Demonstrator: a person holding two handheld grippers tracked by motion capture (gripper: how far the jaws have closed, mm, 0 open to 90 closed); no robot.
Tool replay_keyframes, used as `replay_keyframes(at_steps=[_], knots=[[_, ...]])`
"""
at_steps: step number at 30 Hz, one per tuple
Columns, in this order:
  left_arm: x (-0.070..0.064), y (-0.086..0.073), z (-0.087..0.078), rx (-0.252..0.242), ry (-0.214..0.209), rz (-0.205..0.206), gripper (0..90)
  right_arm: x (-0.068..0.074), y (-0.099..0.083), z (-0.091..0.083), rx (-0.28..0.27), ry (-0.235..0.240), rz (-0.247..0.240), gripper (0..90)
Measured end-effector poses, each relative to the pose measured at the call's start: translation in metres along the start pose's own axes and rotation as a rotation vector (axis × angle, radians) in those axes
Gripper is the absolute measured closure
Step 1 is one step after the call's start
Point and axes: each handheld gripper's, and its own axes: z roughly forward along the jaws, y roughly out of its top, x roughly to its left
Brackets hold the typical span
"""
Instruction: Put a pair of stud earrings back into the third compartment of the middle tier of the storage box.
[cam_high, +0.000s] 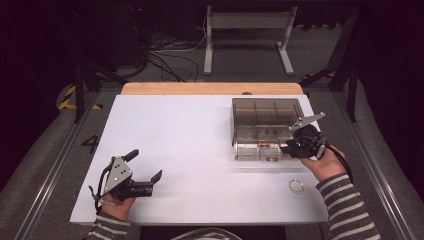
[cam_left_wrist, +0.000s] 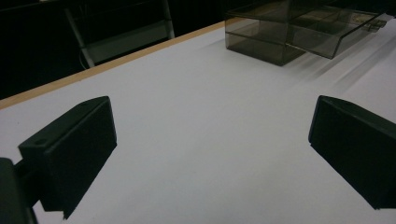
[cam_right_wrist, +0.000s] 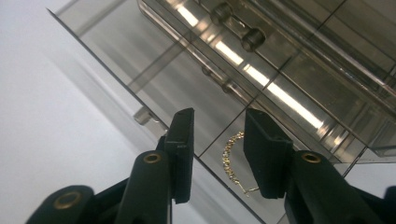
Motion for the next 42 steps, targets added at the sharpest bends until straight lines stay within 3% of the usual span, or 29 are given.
replay_keyframes(at_steps=[5,16,33,42], knots=[[0.0,0.0,-0.001,-0.002,0.0,-0.003,1.7,0.01,-0.008,-0.015,-0.07,0.011,0.018,61.1],[-0.001,0.0,0.0,0.001,-0.001,-0.001,1.7,0.028,-0.03,-0.028,-0.138,0.016,0.041,59.0],[-0.001,0.0,0.001,0.003,-0.004,0.001,1.7,0.033,-0.033,-0.021,-0.118,0.032,0.027,58.6],[-0.001,0.0,0.001,0.003,-0.006,0.003,1.7,0.035,-0.047,-0.02,-0.054,0.046,0.019,58.2]])
